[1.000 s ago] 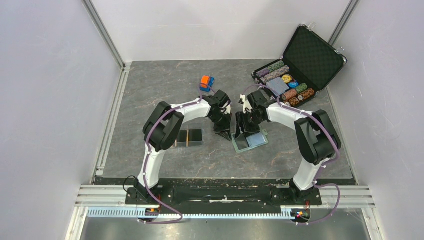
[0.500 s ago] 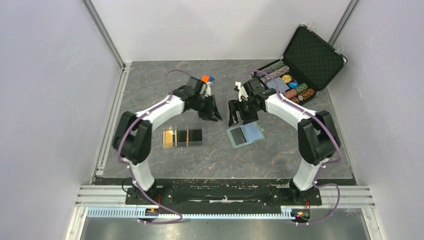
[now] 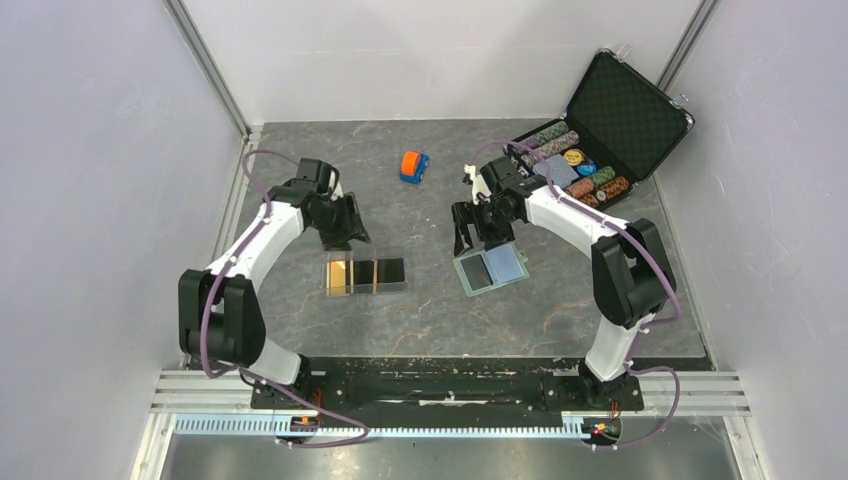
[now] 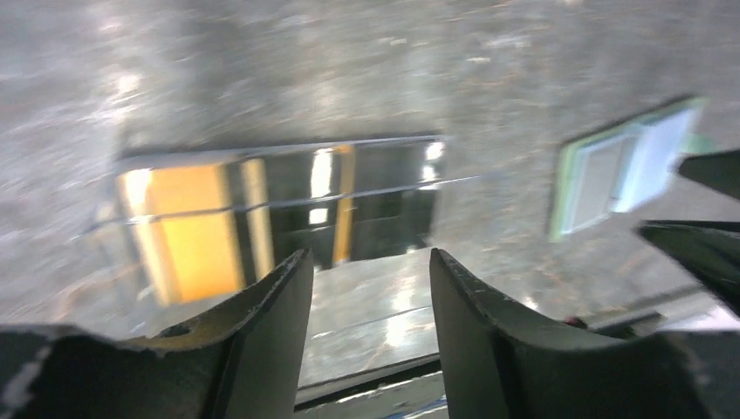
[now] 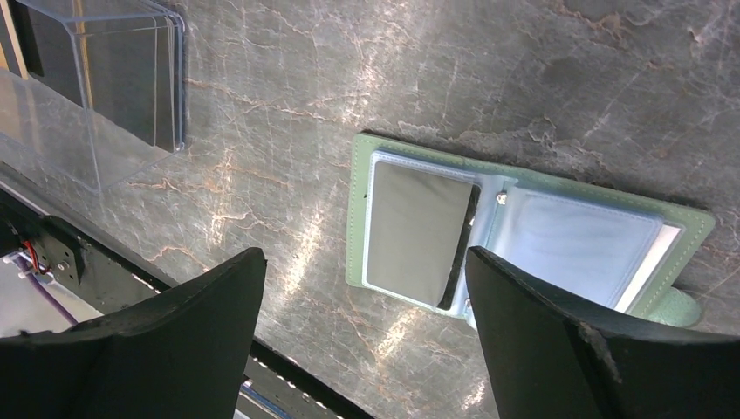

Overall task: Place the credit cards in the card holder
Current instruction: Insert the credit card into the card holder, then pick up the credit card from the storage box.

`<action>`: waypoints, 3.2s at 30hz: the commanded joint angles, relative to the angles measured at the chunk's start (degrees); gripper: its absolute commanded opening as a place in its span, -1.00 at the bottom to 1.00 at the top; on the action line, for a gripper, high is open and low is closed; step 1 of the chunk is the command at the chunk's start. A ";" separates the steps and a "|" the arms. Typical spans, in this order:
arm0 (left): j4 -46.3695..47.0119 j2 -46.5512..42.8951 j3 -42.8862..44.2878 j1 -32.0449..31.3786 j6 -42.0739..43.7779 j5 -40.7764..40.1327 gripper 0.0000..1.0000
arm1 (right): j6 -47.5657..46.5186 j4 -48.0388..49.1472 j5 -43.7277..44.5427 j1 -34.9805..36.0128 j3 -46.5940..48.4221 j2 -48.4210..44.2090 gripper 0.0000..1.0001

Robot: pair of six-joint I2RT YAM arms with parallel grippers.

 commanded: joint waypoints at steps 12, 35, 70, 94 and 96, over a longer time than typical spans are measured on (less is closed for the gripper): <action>-18.16 1.29 0.79 4.85 13.76 -19.19 0.12 | -1.27 -0.47 -0.74 1.62 4.03 1.83 0.77; -8.80 9.02 -3.42 6.30 10.36 -4.18 -0.95 | -0.61 -1.69 -2.13 1.63 8.04 1.59 0.77; 1.62 12.56 -4.22 -3.08 -0.21 0.19 -0.72 | 4.24 8.41 -13.48 10.66 15.27 16.83 0.14; 5.56 13.62 -3.91 -5.36 -3.28 4.04 -0.94 | 6.76 13.02 -12.20 12.08 16.94 25.53 -0.29; 5.81 13.62 -3.61 -5.75 -3.69 4.33 -0.94 | 6.64 12.22 -11.15 12.35 17.92 26.33 -0.31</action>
